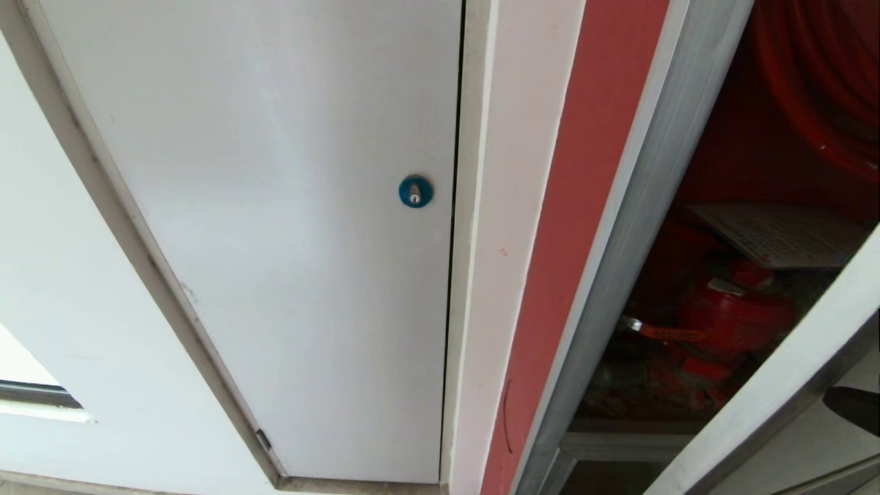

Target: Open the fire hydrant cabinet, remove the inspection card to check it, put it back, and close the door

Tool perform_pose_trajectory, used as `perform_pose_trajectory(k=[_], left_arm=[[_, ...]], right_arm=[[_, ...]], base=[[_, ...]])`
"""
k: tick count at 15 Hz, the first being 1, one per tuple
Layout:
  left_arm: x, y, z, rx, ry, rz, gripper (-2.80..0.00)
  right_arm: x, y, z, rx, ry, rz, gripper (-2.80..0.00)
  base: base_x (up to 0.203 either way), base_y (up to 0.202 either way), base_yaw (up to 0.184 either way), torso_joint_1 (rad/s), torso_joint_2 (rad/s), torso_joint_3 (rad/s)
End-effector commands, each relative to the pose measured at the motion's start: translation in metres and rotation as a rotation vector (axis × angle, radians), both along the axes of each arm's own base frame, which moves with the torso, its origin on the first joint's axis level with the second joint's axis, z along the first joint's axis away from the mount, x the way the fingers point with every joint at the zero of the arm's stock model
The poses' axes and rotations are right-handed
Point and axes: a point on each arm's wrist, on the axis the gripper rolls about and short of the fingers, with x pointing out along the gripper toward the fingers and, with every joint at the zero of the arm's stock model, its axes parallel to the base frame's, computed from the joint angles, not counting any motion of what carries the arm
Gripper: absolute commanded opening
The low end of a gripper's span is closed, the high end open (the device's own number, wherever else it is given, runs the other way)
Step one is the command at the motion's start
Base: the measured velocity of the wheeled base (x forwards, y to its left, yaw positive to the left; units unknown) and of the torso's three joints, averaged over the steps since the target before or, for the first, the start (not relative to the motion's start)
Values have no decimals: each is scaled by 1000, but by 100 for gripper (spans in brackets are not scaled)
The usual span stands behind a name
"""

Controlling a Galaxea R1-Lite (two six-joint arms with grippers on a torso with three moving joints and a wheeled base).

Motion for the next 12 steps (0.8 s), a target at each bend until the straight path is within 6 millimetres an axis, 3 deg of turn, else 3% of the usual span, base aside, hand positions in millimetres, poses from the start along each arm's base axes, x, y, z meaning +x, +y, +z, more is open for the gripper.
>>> perform_pose_trajectory(k=[1, 7, 12], left_arm=[[0, 0, 0, 0, 1, 0, -280], [0, 0, 0, 0, 1, 0, -280], [0, 0, 0, 0, 1, 0, -280]], right_arm=[[17, 0, -1, 0, 44, 4, -280], [61, 1, 7, -2, 80, -8, -280], [98, 0, 2, -7, 102, -47, -280]], base=[[0, 0, 0, 0, 0, 0], [0, 0, 0, 0, 0, 0], [0, 0, 0, 0, 0, 0]])
